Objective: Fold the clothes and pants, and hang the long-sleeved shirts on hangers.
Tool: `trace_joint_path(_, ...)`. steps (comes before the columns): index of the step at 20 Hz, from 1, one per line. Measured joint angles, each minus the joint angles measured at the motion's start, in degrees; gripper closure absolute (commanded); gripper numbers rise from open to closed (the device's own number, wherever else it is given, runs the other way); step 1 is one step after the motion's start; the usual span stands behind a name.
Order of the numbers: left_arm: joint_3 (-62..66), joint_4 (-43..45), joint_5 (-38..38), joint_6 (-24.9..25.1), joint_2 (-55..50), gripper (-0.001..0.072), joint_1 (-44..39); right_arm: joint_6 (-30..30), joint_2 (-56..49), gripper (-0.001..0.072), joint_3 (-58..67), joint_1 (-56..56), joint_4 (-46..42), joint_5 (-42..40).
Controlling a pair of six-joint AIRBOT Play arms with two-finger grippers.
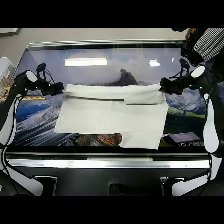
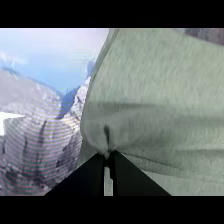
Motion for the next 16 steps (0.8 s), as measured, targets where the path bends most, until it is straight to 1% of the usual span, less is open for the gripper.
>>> trace_joint_path(2, 0.00, -0.07, -3.23, 0.02, -0.17, 0.0683, -0.02, 1.01, -0.09, 0.0681, 0.00, 0.00, -2.36, 1.99)
trace_joint_path(5, 0.00, -0.13, -6.82, 0.02, -0.48, 0.0683, -0.11, 1.81, -0.15, 0.0680, 0.00, 0.02, -4.15, 2.86)
trace_joint_path(12, 0.02, -0.13, -9.92, 0.02, -2.71, 0.0682, -1.18, 2.25, -2.56, 0.0679, 0.02, 0.02, -6.01, 2.58)
trace_joint_path(13, 0.02, -0.13, -10.01, 0.02, -3.04, 0.0680, -1.42, 2.40, -3.19, 0.0665, 0.02, 0.00, -6.05, 2.56)
trace_joint_path(14, 0.02, -0.15, -10.01, 0.02, -3.34, 0.0677, -1.62, 2.40, -3.74, 0.0589, 0.02, 0.00, -6.10, 2.51)
trace_joint_path(15, 0.02, -0.15, -10.01, 0.02, -3.54, 0.0613, -1.77, 2.40, -4.31, 0.0531, 0.02, 0.00, -6.10, 2.32)
trace_joint_path(16, 0.02, -0.15, -9.99, 0.02, -3.67, 0.0553, -1.90, 2.40, -4.74, 0.0509, 0.02, 0.00, -5.99, 2.14)
